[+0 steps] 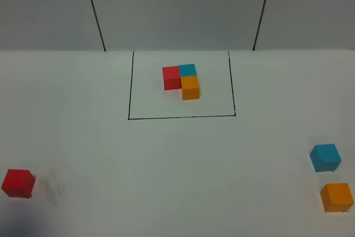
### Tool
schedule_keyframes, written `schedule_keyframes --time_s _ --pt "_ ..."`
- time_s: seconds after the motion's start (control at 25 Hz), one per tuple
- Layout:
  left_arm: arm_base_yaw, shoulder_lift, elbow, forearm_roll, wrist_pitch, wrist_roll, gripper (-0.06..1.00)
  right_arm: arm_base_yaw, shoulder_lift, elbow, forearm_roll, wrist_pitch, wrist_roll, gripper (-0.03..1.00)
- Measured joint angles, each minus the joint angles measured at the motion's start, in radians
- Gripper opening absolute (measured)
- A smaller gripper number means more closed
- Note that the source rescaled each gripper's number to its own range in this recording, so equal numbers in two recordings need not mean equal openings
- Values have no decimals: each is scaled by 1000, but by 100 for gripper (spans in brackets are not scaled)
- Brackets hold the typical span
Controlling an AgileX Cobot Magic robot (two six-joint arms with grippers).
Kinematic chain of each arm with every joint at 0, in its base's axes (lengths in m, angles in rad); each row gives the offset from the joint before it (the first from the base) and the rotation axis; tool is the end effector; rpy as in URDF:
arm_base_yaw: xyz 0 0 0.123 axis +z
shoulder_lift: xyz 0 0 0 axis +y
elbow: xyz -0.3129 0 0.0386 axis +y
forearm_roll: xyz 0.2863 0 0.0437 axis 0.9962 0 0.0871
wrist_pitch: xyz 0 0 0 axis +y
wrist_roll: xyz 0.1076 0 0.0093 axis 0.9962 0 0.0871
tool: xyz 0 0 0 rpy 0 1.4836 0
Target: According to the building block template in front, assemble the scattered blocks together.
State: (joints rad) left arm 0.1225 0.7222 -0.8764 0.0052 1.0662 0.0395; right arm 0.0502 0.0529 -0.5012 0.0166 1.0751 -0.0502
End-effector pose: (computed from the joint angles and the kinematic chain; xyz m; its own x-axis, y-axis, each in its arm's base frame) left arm 0.1390 0.0176 0.3666 -0.7335 -0.0480 -0.6780 -0.0945 0.9950 0.0318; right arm 0.0211 0.0026 0.2860 -0.5100 -0.0680 -0.8575 -0.0843 0.9960 -0.0288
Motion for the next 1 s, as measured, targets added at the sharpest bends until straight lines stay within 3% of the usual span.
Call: schedule_keyframes --time_s 0.44,0.76,1.0 --pt "0 277 -176 0 120 0 96 0 0 0 0 0 0 64" --pt "0 433 -194 0 113 0 95 0 0 0 0 0 0 64" --pt "0 457 -136 -5 6 0 95 0 0 0 0 0 0 64"
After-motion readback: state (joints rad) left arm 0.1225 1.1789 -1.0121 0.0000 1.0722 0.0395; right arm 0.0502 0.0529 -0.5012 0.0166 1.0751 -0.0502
